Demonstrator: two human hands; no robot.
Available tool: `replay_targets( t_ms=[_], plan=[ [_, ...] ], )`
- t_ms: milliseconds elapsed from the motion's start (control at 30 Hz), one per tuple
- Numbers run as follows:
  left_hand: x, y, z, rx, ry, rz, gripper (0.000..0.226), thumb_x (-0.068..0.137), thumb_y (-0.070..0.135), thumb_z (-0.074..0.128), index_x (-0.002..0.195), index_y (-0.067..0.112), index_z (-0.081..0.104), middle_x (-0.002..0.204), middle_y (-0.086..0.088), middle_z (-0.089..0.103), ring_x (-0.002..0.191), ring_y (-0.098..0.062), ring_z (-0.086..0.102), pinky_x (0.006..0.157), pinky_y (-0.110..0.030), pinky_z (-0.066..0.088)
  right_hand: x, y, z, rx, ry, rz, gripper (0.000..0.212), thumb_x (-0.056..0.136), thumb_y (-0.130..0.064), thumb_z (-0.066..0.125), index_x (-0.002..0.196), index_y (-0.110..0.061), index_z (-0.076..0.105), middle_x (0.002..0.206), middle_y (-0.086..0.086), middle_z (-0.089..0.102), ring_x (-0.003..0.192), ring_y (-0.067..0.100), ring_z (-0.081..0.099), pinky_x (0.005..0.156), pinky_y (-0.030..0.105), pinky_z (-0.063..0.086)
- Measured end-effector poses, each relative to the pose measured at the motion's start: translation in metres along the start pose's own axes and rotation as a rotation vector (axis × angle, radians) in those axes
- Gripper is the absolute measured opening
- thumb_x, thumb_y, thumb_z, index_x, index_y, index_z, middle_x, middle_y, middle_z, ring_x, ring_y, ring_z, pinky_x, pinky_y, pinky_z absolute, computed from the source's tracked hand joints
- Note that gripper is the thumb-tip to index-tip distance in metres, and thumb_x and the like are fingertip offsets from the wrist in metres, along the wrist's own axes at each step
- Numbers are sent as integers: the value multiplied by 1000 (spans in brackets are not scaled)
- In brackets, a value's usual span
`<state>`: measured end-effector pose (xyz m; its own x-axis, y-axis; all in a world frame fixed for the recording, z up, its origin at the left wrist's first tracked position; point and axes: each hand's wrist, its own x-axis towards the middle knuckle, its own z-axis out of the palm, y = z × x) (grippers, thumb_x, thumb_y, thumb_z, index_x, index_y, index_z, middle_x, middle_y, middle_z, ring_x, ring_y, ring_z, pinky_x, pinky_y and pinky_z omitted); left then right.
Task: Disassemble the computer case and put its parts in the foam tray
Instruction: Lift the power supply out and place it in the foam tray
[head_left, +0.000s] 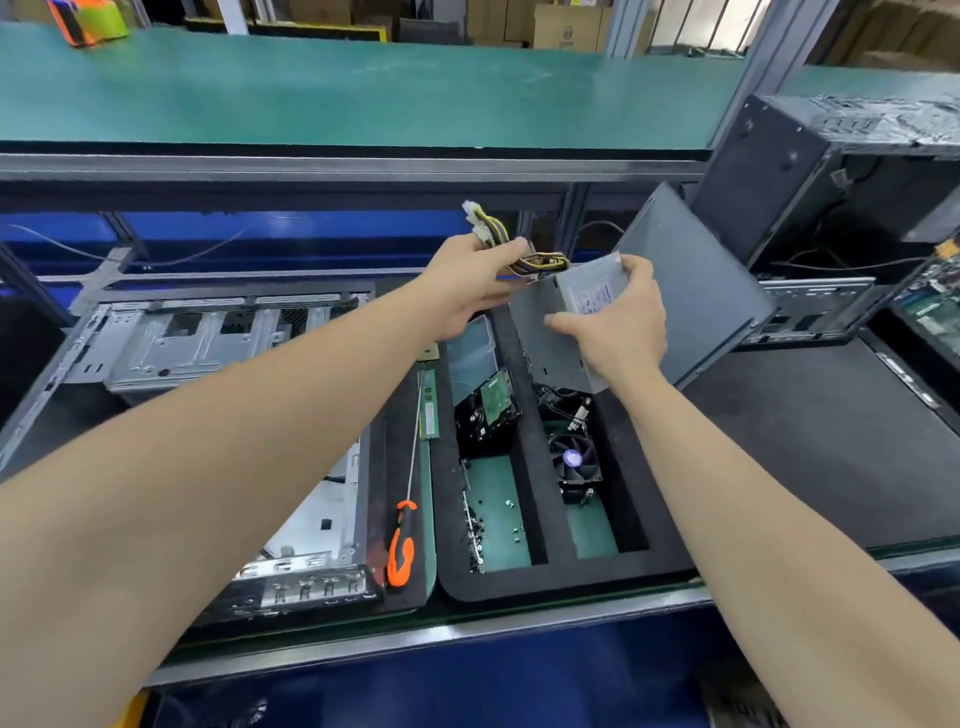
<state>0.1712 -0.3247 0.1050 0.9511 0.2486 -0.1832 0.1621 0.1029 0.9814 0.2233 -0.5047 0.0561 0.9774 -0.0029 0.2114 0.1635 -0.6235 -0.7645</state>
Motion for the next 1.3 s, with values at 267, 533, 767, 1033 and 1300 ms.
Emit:
replay_targets(
  t_ms=[267, 533, 767, 1033, 1300],
  plan=[
    [28, -28, 2, -269, 124, -395, 10, 93, 21, 74, 96, 17, 65, 90, 0, 66, 95, -21, 65, 99, -39, 53, 4, -6, 24, -80, -107, 67, 98, 58, -58, 86, 140, -65, 34, 122, -6, 51, 94, 20, 52, 82, 40, 41],
    [54, -34, -11, -98, 0, -174, 26, 84, 43, 81, 92, 26, 63, 118, 4, 71, 109, -17, 62, 91, -43, 47, 14, -11, 40, -104, -73, 189, 73, 62, -62, 83, 124, -57, 45, 118, -3, 48, 83, 22, 58, 81, 39, 42],
    [65, -3, -17, 62, -383, -126, 31, 98, 42, 67, 116, 21, 54, 109, 15, 71, 100, -22, 64, 95, -53, 54, 27, -20, 44, -88, 12, 225, 70, 61, -60, 81, 113, -43, 39, 111, -1, 46, 75, 19, 54, 76, 38, 43],
    [91, -15, -22, 200, -354, -153, 43, 99, 55, 59, 128, 23, 52, 119, 1, 55, 114, -30, 59, 95, -46, 56, 45, -14, 55, -222, -220, 62, 59, 76, -51, 69, 126, -63, 42, 127, 1, 36, 79, 24, 66, 84, 44, 53],
    [131, -32, -30, 147, -221, -162, 33, 105, 23, 50, 127, 46, 59, 128, -2, 63, 113, -25, 65, 96, -46, 57, 95, -8, 74, -441, -333, -122, 53, 92, -52, 62, 141, -54, 41, 153, -2, 33, 111, 37, 60, 87, 44, 46]
  ],
)
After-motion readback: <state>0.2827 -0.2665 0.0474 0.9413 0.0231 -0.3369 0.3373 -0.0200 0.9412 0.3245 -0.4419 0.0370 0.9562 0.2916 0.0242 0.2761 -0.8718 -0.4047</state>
